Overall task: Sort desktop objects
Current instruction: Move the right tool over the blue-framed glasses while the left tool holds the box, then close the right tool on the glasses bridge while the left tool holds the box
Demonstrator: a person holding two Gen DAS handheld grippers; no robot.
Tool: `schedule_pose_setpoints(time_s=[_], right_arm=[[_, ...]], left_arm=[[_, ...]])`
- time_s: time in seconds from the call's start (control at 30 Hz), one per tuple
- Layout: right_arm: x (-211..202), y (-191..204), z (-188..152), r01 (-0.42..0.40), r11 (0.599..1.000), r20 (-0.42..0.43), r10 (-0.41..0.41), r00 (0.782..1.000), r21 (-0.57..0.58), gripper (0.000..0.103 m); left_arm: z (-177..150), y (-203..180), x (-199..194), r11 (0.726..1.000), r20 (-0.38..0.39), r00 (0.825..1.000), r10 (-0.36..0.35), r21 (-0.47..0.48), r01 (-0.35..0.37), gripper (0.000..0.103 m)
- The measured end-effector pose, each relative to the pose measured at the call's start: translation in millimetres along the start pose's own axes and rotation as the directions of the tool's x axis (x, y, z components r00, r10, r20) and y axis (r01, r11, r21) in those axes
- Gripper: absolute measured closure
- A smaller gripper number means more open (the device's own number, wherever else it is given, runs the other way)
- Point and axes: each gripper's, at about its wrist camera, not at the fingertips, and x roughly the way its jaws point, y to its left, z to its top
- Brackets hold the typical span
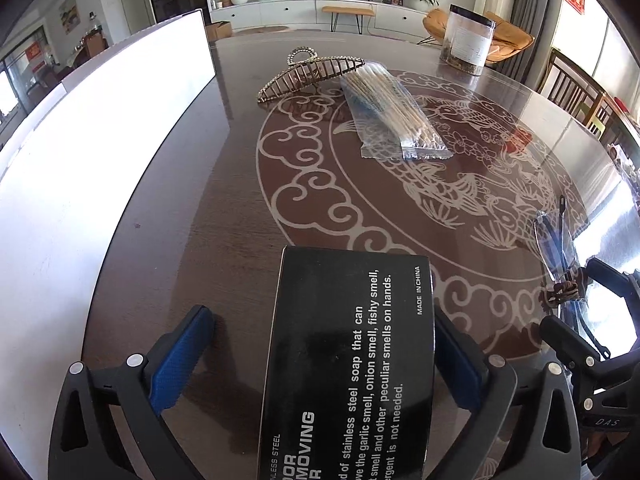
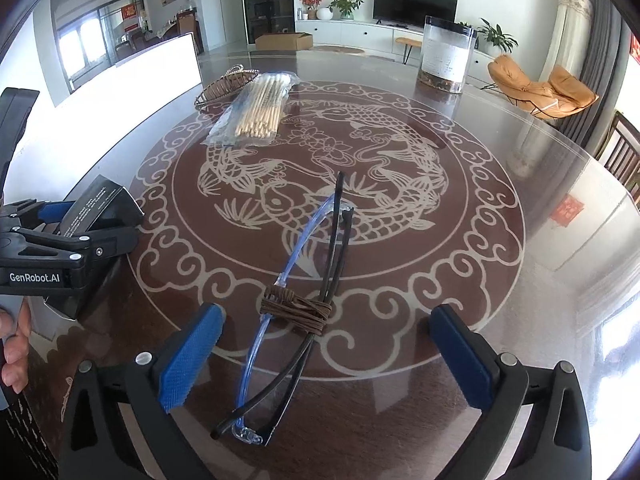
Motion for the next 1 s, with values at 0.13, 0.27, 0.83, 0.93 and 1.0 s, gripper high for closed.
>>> schedule_pose_setpoints(time_s=[0.13, 0.27, 0.83, 0.93, 1.0], right_arm=[[-0.4, -0.4, 0.3, 0.000, 1.000, 0.000, 0.000, 1.000, 0.000, 0.000], [-0.6, -0.3, 0.3, -0.002, 1.000, -0.002, 0.002, 1.000, -0.005, 0.000], [-1.0, -0.2, 0.6, -0.002, 1.000, -0.002, 0.002, 1.000, -0.005, 0.000], [-1.0, -0.1, 0.8, -0.002, 1.000, -0.002, 0.002, 1.000, -0.005, 0.000], [-1.0, -0.1, 0.9, -0.002, 1.000, -0.002, 0.002, 1.000, -0.005, 0.000]], left_arm=[[0.6, -0.7, -0.1, 1.000, 0.005, 1.000, 0.001, -0.004, -0.001, 0.000], [0.3, -0.7, 0.1, 1.000, 0.006, 1.000, 0.001, -0.005, -0.001, 0.000], [-0.1, -0.9, -1.4, 1.000, 0.019, 1.000, 0.004, -0.012, -0.004, 0.000], [0.1, -1.0, -1.3, 1.000, 0.019, 1.000, 0.004, -0.012, -0.004, 0.000], [0.0, -1.0, -1.4, 1.000, 0.019, 1.000, 0.004, -0.012, -0.004, 0.000]])
